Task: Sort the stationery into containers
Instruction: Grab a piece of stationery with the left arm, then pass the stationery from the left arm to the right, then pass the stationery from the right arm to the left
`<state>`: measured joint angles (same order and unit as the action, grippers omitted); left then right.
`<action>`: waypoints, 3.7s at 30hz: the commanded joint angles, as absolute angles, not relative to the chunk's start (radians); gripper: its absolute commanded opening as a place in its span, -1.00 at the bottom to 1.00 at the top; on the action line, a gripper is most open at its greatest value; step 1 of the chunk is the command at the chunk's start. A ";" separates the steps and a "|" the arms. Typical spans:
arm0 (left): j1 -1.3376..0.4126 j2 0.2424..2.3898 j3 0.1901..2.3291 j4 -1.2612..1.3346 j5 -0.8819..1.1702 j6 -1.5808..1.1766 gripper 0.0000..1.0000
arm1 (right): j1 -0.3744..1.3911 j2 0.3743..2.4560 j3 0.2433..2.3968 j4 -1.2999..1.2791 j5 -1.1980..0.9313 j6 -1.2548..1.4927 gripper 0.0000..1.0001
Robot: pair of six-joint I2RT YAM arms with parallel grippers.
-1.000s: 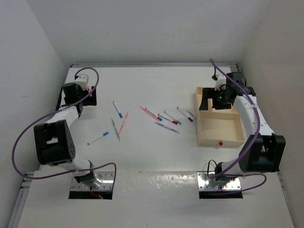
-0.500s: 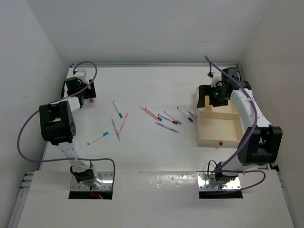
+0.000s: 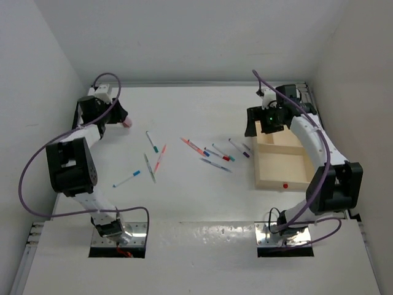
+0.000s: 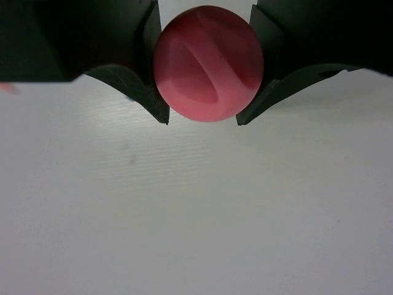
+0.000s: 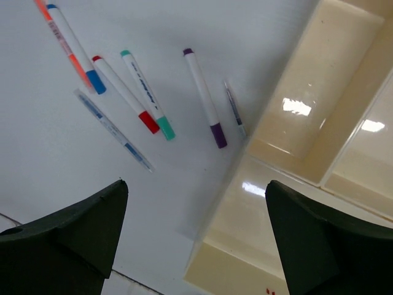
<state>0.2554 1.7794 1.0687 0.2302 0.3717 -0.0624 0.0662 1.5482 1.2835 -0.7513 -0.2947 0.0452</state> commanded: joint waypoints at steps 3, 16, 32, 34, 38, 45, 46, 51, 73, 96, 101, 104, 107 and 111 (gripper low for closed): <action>0.227 1.466 1.109 0.274 0.771 -0.353 -0.92 | 0.175 1.428 1.371 -0.625 -0.399 0.020 0.82; 0.025 1.233 1.068 0.472 0.899 -0.917 -1.00 | 0.575 1.448 1.646 -0.589 -0.305 -0.070 0.82; -0.152 1.206 1.062 0.506 0.835 -1.008 -1.00 | 0.848 1.617 1.818 -0.555 0.072 -0.120 0.86; -0.166 1.203 1.049 0.512 0.834 -1.014 -1.00 | 0.853 1.623 1.821 -0.549 0.086 -0.121 0.82; -0.176 1.201 1.034 0.517 0.827 -1.028 -1.00 | 0.857 1.626 1.809 -0.526 0.097 -0.120 0.59; -0.179 1.203 1.017 0.534 0.828 -1.057 -1.00 | 0.856 1.620 1.779 -0.512 0.055 -0.124 0.28; -0.183 1.206 1.017 0.537 0.831 -1.055 -1.00 | 0.856 1.618 1.772 -0.511 0.035 -0.129 0.25; -0.183 1.209 1.002 0.538 0.851 -1.060 -1.00 | 0.857 1.618 1.764 -0.508 0.005 -0.133 -0.29; -0.043 1.195 1.107 0.365 0.995 -0.878 0.99 | 0.778 1.422 1.448 -0.414 0.003 -0.304 -1.00; -0.413 1.445 1.577 -1.052 0.907 0.638 0.85 | 0.796 1.223 1.223 -0.463 -0.285 -0.888 -1.00; -0.449 1.457 1.551 -1.040 0.894 0.606 0.85 | 0.813 1.226 1.219 -0.459 -0.270 -0.911 -1.00; -0.451 1.410 1.455 -0.916 0.859 0.551 0.85 | 0.819 1.224 1.229 -0.466 -0.275 -0.910 -1.00; -0.463 1.327 1.349 -0.749 0.816 0.508 0.87 | 0.827 1.216 1.235 -0.480 -0.276 -0.905 -1.00; -0.488 1.325 1.344 -0.736 0.836 0.518 0.68 | 0.828 1.212 1.236 -0.477 -0.276 -0.899 -1.00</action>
<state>-0.4660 1.3548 1.3258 -0.8406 0.8215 0.5224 0.8207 1.2343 1.1988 -0.5171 -0.2470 -0.8906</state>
